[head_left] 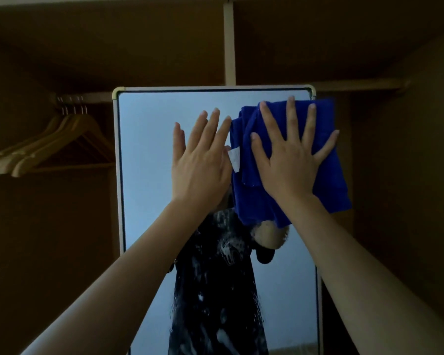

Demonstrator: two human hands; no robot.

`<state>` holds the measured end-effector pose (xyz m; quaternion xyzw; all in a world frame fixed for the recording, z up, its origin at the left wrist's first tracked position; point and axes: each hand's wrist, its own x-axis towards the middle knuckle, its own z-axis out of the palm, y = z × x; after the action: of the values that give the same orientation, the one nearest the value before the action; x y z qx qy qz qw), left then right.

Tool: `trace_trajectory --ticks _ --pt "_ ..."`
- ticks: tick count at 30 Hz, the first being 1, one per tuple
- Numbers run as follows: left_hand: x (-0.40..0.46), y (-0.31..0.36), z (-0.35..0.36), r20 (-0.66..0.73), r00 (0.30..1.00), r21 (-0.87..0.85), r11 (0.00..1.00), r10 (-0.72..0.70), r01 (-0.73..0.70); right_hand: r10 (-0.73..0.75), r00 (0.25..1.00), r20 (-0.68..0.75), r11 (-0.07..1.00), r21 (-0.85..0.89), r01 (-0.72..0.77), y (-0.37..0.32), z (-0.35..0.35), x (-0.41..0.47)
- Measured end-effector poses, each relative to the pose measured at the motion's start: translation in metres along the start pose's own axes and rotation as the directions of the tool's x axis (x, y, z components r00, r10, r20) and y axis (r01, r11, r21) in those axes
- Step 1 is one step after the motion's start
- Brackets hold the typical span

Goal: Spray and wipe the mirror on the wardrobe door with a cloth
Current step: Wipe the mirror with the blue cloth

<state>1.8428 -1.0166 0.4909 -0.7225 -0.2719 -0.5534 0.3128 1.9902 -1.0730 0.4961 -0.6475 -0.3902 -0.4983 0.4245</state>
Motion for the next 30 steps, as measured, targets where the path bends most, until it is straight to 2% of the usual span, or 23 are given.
trace_trajectory --ticks 5,9,18,24,30 --pt "-0.007 0.012 -0.003 -0.026 0.999 -0.105 0.993 0.042 -0.045 0.02 1.0 0.017 1.0 -0.001 -0.02 0.007 0.001 -0.023" --pt "-0.025 0.028 0.0 -0.018 0.987 -0.169 0.972 0.162 -0.163 0.023 0.999 0.036 0.999 -0.03 -0.022 0.009 0.003 -0.039" --pt "-0.024 0.034 0.017 0.009 0.978 -0.1 0.973 0.209 -0.207 0.073 0.99 0.12 0.997 -0.016 -0.071 0.003 -0.004 -0.037" --pt "-0.006 0.027 0.018 0.0 0.981 -0.056 0.979 0.195 -0.195 0.05 0.997 0.061 0.999 -0.002 -0.05 0.0 -0.002 -0.016" --pt "-0.046 0.033 0.032 -0.038 0.98 -0.057 0.979 0.194 -0.196 0.028 1.0 0.004 0.999 -0.029 -0.028 0.004 0.005 -0.053"
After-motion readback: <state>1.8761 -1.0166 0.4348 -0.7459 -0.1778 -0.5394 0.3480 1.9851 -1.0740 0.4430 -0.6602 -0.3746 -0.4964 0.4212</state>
